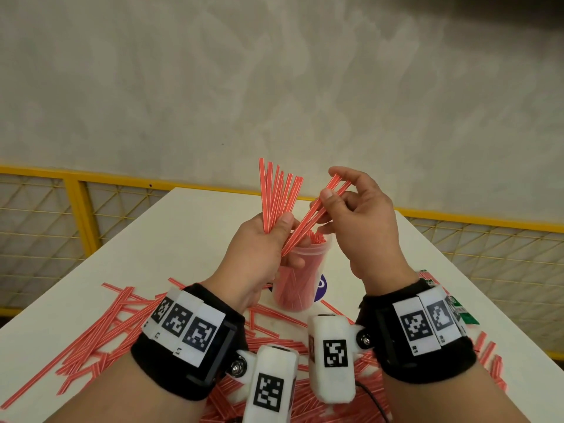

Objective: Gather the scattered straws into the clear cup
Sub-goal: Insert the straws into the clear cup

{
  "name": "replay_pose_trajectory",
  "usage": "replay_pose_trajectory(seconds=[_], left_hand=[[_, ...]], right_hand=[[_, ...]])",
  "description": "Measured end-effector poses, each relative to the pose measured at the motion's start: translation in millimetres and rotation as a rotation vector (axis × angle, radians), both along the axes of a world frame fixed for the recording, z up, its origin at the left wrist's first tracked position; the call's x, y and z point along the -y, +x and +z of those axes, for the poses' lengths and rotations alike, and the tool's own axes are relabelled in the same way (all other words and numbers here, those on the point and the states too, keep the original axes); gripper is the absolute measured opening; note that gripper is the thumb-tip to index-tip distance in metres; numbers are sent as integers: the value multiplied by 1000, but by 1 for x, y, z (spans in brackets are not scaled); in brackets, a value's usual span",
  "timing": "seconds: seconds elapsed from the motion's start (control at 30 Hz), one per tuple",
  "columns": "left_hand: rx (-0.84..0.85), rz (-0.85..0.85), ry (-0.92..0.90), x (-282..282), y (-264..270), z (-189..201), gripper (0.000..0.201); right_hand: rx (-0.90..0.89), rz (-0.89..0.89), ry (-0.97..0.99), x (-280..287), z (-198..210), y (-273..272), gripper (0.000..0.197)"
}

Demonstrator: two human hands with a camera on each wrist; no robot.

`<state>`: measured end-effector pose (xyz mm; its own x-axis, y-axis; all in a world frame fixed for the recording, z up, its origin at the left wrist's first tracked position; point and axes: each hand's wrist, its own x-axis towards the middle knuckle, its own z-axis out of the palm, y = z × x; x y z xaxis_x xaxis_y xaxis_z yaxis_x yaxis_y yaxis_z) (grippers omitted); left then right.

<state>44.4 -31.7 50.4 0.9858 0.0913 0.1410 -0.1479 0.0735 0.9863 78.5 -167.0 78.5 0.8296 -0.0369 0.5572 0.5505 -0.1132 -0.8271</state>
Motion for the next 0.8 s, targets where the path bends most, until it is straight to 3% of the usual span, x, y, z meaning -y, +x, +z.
replay_pose_trajectory(seconds=[0.17,0.37,0.63,0.8], left_hand=[[-24,66,7,-1,4,-4,22],[-23,113,70,-1,8,-7,26],[-19,124,94,-2,8,-8,27],[-33,87,46,-1,6,-7,36]], right_hand=[[129,-105,157,8,1,4,29],[314,-275,-74,14,-5,10,33],[246,-296,-324,11,-25,21,31],[214,-260,-223,9,-22,20,35]])
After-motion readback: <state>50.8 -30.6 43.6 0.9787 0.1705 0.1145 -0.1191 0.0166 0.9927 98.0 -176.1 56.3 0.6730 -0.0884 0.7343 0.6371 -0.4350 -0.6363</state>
